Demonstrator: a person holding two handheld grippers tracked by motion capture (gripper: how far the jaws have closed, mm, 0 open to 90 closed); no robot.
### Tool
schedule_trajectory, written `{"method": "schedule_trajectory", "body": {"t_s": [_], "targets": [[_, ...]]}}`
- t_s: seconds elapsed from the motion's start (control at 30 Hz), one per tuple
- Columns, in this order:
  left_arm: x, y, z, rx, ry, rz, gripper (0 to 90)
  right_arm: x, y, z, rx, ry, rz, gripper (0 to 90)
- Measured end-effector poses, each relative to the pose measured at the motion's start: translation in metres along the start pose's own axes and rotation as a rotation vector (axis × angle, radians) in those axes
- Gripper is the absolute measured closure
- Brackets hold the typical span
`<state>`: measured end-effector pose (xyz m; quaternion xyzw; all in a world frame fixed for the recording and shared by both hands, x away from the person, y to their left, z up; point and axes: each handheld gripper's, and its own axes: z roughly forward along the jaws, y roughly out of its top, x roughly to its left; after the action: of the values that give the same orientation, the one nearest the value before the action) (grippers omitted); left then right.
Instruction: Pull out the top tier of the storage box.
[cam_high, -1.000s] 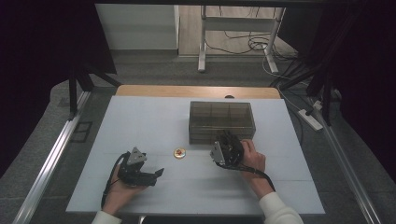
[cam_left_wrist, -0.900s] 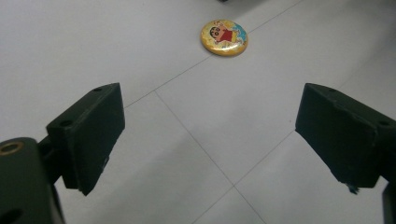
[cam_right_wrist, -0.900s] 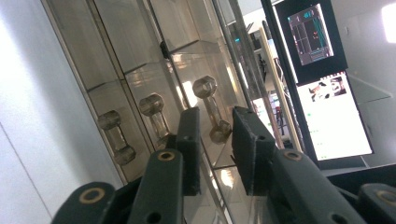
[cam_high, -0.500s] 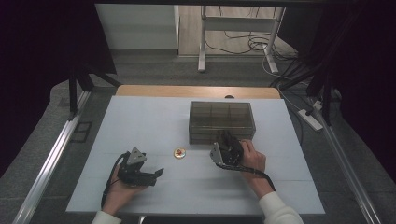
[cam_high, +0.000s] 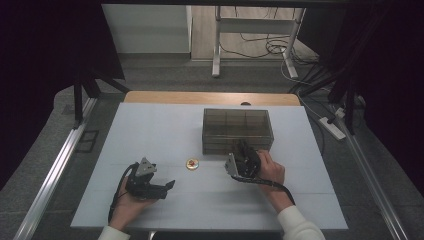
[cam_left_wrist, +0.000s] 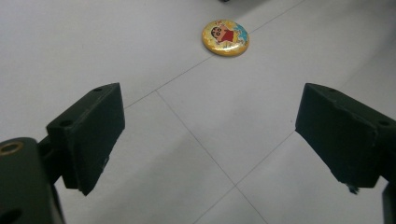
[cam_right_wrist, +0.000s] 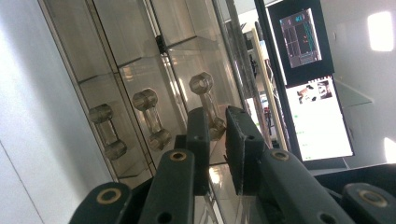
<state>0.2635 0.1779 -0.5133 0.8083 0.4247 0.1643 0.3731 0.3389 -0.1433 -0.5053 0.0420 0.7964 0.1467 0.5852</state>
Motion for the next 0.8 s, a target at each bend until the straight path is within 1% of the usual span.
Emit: {"method": "schedule_trajectory", "body": {"t_s": [0.4, 0.43, 0.73, 0.8], "targets": [[0.001, 0.0, -0.001, -0.003, 0.001, -0.004, 8.9, 0.002, 0.001, -0.004, 0.001, -0.006, -0.009, 79.2], [0.001, 0.0, -0.001, -0.003, 0.001, -0.004, 8.9, 0.002, 0.0, -0.005, -0.001, -0.006, -0.017, 79.2], [0.002, 0.0, -0.001, -0.003, 0.003, -0.005, 8.9, 0.005, 0.0, -0.01, -0.007, -0.012, -0.015, 79.2], [0.002, 0.0, -0.001, -0.003, 0.003, -0.005, 8.9, 0.005, 0.0, -0.011, -0.007, -0.011, -0.022, 79.2]]}}
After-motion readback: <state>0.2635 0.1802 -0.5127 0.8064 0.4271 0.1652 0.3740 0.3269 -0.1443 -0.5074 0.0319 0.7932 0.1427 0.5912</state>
